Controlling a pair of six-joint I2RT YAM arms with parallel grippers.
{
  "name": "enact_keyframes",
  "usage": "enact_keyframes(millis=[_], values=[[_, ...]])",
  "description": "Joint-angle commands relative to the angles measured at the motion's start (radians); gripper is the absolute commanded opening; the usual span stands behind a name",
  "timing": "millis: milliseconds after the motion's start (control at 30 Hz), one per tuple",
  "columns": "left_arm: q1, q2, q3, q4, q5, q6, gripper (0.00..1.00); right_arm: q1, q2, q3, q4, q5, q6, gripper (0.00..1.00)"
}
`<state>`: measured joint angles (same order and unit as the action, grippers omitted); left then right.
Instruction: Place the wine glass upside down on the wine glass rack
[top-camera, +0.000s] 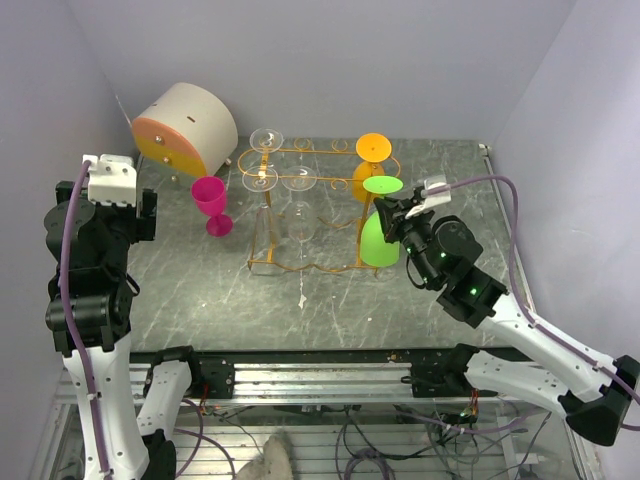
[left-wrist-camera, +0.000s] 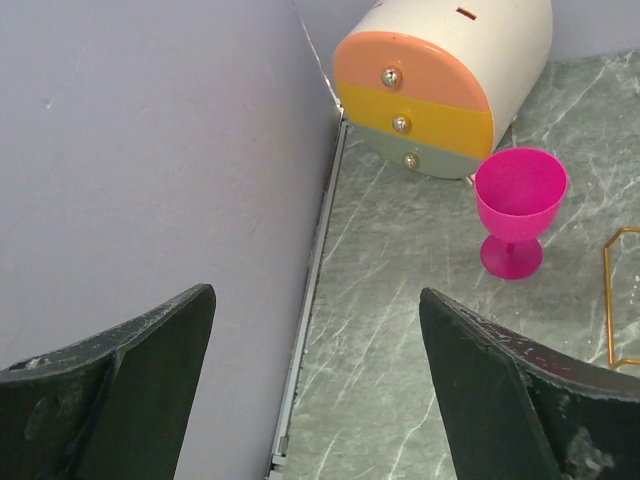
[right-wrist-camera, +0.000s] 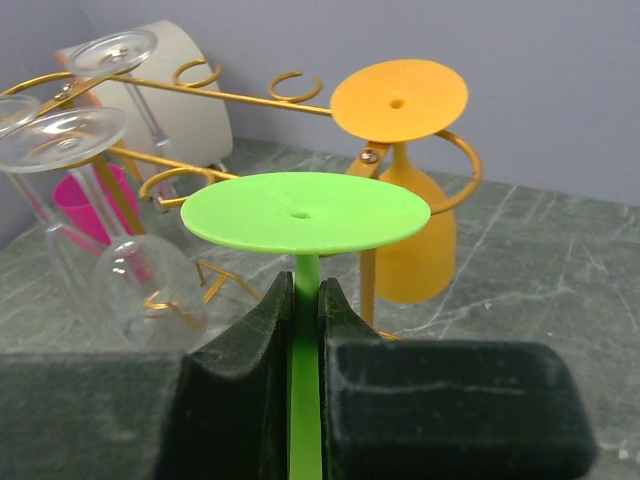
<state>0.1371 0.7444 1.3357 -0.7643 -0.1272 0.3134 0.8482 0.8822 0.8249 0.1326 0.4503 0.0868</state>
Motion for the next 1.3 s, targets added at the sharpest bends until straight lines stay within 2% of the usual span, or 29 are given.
enact_keyframes(millis=[0, 433, 1267], values=[[-0.004, 0.007, 0.011, -0.019, 0.000, -0.016, 0.93, -0.053, -0.006, -0.009, 0.046, -0.030, 0.039, 0.00], [0.002, 0.012, -0.003, -0.019, 0.008, -0.023, 0.93, -0.093, 0.014, -0.030, 0.067, -0.138, 0.096, 0.00], [0.004, 0.018, 0.005, -0.051, 0.024, -0.029, 0.92, -0.103, 0.078, -0.057, 0.117, -0.052, 0.124, 0.00]])
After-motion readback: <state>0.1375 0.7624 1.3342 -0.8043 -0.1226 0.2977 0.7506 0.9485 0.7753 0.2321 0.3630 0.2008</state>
